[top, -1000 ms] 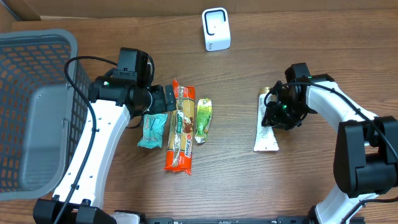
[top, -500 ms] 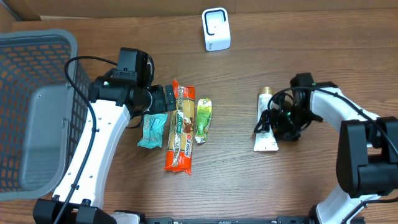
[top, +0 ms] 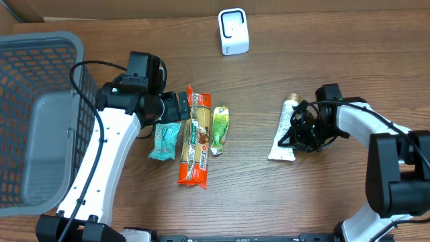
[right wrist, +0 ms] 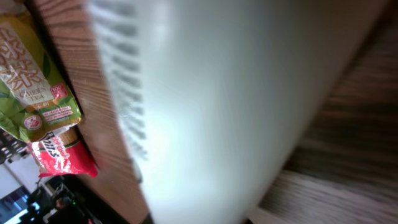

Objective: Scan the item barcode
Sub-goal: 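Regrasp the white tube with the right gripper and lift it upright, then hold the white tube up to the white scanner with the right gripper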

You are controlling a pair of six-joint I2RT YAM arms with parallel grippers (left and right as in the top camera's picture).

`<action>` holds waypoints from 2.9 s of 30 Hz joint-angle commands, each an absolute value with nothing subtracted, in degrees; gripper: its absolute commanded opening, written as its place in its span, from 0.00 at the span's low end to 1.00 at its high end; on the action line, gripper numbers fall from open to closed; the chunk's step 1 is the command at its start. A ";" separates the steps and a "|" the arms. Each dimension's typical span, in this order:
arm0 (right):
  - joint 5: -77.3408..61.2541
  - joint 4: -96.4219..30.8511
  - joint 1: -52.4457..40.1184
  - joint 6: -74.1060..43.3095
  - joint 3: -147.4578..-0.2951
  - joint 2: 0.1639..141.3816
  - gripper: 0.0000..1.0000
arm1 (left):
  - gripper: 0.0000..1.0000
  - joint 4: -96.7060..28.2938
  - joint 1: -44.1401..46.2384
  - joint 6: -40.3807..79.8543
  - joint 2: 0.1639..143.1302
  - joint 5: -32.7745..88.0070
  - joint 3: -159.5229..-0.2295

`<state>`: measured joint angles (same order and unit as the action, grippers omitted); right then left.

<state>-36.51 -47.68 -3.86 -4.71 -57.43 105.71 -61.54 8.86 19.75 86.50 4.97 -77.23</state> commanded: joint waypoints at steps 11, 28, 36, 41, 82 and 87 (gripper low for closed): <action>-57.63 -63.70 -2.55 12.62 -70.02 83.81 0.04 | 1.00 -61.49 8.43 19.29 86.89 5.58 -77.52; -51.90 -70.32 -3.73 6.94 -81.97 81.97 0.04 | 1.00 -61.49 8.43 19.29 86.89 5.58 -77.52; -9.89 -75.66 -14.46 -5.13 -109.47 96.86 0.03 | 1.00 -61.49 8.43 19.29 86.89 5.58 -77.52; 14.83 -70.67 -19.90 -5.54 -116.99 108.55 0.04 | 1.00 -61.47 8.43 19.29 86.89 5.58 -77.52; 41.98 -20.88 -25.12 51.07 -116.95 137.10 0.04 | 0.99 -61.49 8.43 19.29 86.89 5.58 -77.52; 42.48 -21.21 -25.12 51.07 -116.95 137.10 0.04 | 1.00 -61.47 8.43 19.29 86.89 5.58 -77.52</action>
